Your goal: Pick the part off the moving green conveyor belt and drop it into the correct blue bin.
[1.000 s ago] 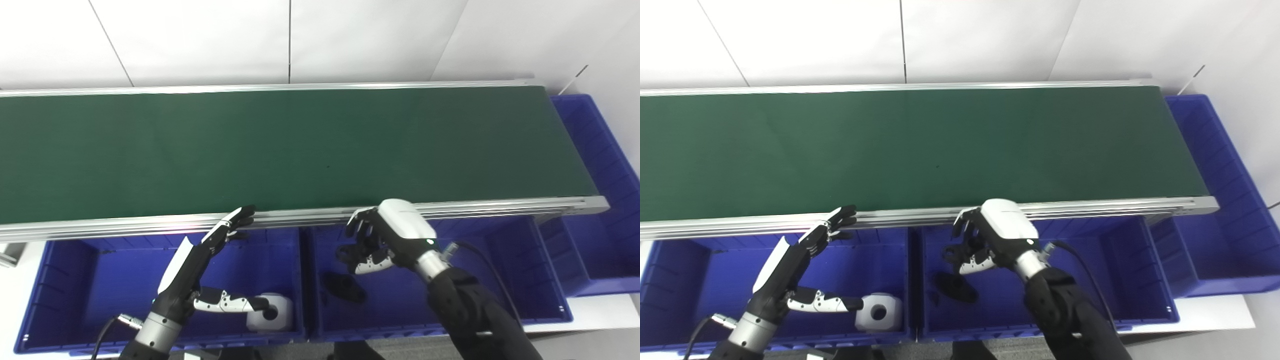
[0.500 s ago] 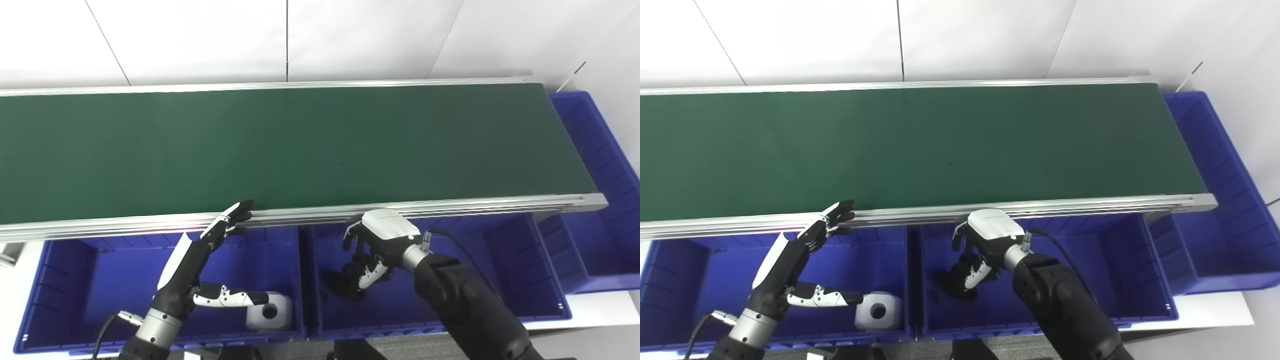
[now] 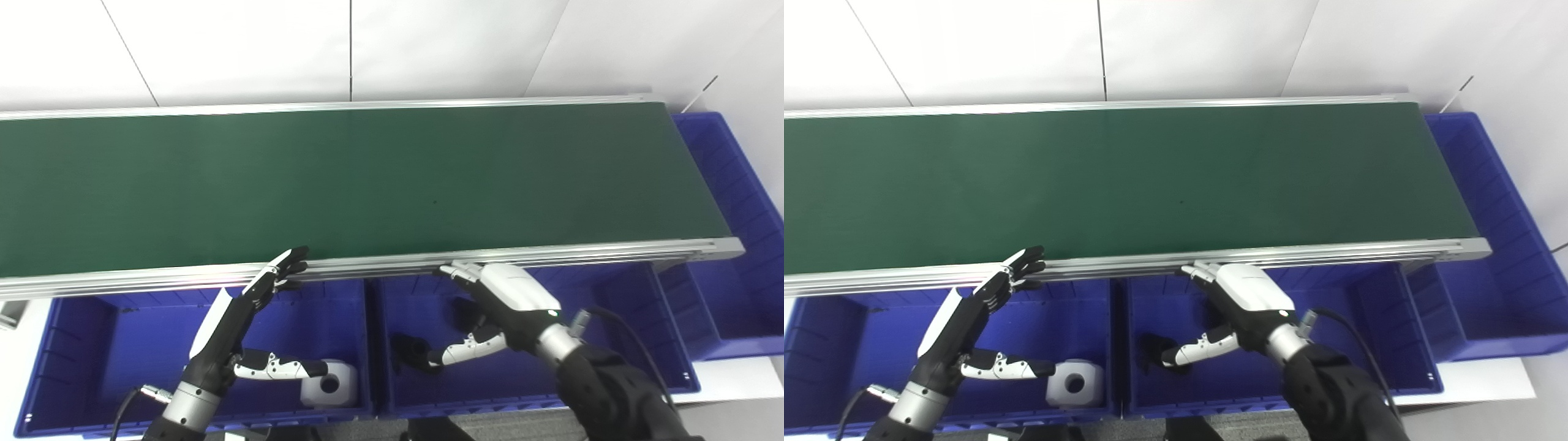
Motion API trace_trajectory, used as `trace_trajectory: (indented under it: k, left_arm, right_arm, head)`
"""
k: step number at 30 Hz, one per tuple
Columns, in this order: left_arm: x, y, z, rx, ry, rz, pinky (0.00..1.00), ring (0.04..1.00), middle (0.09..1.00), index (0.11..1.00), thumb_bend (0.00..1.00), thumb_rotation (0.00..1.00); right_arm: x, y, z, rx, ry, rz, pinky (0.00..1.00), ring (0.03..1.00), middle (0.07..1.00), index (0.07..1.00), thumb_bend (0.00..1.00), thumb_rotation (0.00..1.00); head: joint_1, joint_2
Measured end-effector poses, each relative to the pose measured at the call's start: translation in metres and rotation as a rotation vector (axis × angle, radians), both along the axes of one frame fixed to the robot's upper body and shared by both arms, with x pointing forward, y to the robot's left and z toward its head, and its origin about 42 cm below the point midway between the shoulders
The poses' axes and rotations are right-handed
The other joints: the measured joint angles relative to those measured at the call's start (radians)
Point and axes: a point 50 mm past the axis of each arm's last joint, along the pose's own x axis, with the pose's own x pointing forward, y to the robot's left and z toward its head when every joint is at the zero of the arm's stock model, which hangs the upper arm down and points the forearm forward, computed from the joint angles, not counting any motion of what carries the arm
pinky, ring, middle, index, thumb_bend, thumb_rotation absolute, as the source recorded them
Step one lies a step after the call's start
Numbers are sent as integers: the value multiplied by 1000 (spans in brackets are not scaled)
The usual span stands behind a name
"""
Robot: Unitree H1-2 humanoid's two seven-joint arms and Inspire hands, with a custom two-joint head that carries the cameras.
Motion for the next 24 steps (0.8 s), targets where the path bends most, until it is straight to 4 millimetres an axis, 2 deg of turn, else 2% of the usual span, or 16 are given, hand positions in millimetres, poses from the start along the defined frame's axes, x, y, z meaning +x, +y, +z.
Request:
trace_trajectory:
  k: [3,6,11,15,18,19,21,23,24]
  left_arm:
    - [-2,1,-1,1,3,1,771,864,906,890,849,271]
    - [-4,1,-1,1,9,2,767,863,907,889,849,265]
    - [-7,1,-1,-1,13,4,772,868,909,889,870,279]
    - [-7,1,-1,-1,15,4,766,872,916,901,858,294]
    - [-8,0,-2,-3,17,5,763,872,917,905,855,288]
    - [-9,-1,-2,-6,20,7,764,875,919,905,854,282]
    - [-13,-2,-4,-14,27,15,763,877,921,906,851,272]
    - [-17,-6,-5,-27,32,21,767,877,923,907,853,276]
    - [-20,-8,-7,-32,35,23,767,876,920,906,857,282]
  right_arm:
    - [-6,-4,4,127,-40,-72,673,777,812,809,883,513]
    - [-15,-3,0,271,-46,-149,615,722,786,808,866,507]
    - [-33,4,-28,563,29,-279,736,811,881,914,875,453]
    - [-43,5,-43,648,70,-281,793,850,899,945,907,433]
    - [-45,4,-53,654,71,-271,805,857,900,948,907,392]
    - [-44,4,-53,658,62,-265,806,860,902,951,904,386]
    - [-45,4,-56,670,44,-254,806,862,905,955,901,380]
    - [-48,3,-60,671,39,-252,803,859,899,951,907,367]
    - [-49,2,-62,670,37,-252,802,860,898,949,908,366]
  head:
    - [6,-3]
    - [26,-11]
    - [54,-18]
    - [67,-28]
    - [93,-54]
    - [121,-83]
    - [130,-92]
    - [172,-136]
    - [173,-140]
